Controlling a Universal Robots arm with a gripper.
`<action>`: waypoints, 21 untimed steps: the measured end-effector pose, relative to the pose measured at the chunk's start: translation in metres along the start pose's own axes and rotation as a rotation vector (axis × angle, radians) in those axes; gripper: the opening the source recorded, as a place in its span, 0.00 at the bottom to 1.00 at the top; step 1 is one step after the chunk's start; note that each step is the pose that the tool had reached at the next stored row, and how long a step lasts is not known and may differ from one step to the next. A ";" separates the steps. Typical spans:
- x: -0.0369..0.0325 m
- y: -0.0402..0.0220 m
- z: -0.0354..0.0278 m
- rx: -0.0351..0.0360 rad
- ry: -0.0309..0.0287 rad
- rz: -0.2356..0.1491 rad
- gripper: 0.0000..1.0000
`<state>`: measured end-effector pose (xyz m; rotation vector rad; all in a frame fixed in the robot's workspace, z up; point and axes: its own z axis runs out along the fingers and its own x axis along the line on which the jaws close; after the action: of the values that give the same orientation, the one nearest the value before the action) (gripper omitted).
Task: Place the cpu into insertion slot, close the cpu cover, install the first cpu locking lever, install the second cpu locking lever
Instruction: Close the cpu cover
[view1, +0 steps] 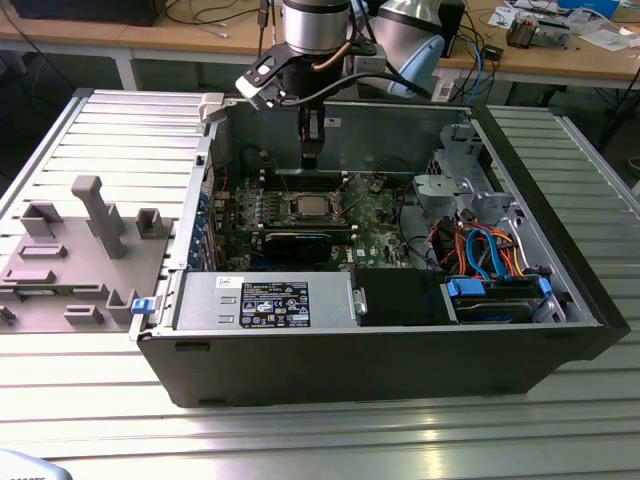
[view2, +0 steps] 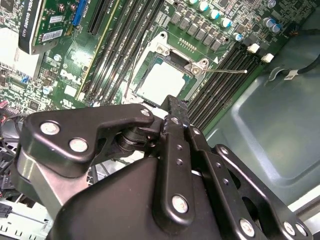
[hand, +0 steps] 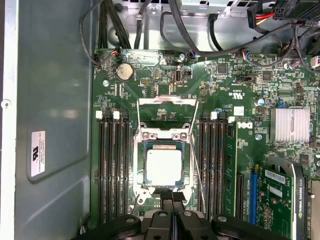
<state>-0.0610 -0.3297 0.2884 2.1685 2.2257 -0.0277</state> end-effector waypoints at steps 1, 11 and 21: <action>0.0000 0.0002 0.0000 0.0000 0.0001 0.000 0.11; -0.0001 0.0050 0.0000 0.0000 -0.0001 0.000 0.11; -0.0003 0.0096 0.0001 0.0000 0.0000 0.000 0.11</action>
<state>-0.0513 -0.3297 0.2884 2.1684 2.2258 -0.0277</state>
